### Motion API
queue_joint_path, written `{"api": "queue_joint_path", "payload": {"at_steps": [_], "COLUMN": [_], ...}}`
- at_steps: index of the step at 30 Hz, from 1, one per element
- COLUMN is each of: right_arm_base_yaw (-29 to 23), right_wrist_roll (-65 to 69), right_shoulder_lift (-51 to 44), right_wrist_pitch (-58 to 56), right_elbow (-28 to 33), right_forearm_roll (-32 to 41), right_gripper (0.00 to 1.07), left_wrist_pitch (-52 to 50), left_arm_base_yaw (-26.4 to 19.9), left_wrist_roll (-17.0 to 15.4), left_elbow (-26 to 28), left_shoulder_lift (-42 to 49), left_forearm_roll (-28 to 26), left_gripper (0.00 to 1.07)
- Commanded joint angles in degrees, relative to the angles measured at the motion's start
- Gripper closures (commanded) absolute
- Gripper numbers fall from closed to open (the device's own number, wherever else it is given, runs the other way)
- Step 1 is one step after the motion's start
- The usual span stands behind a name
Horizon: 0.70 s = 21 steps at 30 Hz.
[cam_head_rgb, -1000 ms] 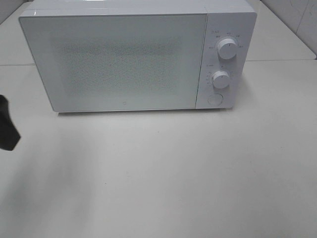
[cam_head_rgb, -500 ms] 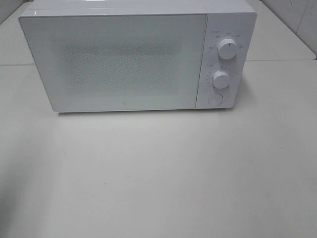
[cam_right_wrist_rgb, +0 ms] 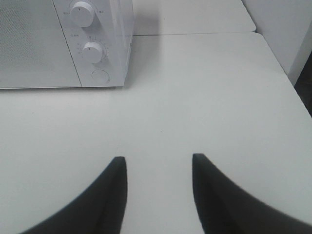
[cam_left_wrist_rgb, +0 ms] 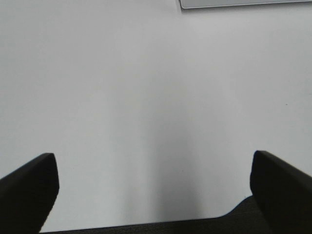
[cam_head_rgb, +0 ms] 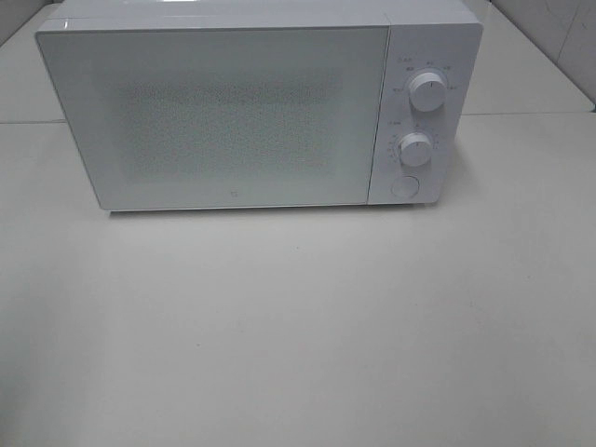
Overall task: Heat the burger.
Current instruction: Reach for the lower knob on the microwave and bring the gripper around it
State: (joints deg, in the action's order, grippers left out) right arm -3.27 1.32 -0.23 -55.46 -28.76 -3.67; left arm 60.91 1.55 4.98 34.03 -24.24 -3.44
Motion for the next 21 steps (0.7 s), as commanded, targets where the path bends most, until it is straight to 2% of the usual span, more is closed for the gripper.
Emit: {"api": "queue_joint_path", "payload": {"at_steps": [1, 2, 5, 21], "right_arm_base_yaw": [0.29, 0.29, 0.29, 0.29], "right_wrist_roll": [-0.29, -0.29, -0.29, -0.34], "right_shoulder_lift": [-1.49, -1.49, -1.49, -1.49], "right_wrist_pitch": [0.34, 0.34, 0.34, 0.34], "right_elbow": [0.4, 0.4, 0.4, 0.4], "right_forearm_roll": [0.17, 0.17, 0.17, 0.17], "right_gripper": [0.62, 0.62, 0.62, 0.62], "left_wrist_pitch": [-0.11, -0.23, 0.57, 0.57], "left_arm_base_yaw": [-0.17, -0.17, -0.17, -0.17], "left_wrist_roll": [-0.86, -1.95, -1.95, -2.01], "left_elbow": [-0.74, -2.29, -4.47, -4.35], "left_shoulder_lift": [1.66, 3.21, 6.42, 23.66], "left_forearm_roll": [-1.26, -1.43, -1.26, 0.86], "left_gripper": [0.05, 0.05, 0.05, 0.06]}}
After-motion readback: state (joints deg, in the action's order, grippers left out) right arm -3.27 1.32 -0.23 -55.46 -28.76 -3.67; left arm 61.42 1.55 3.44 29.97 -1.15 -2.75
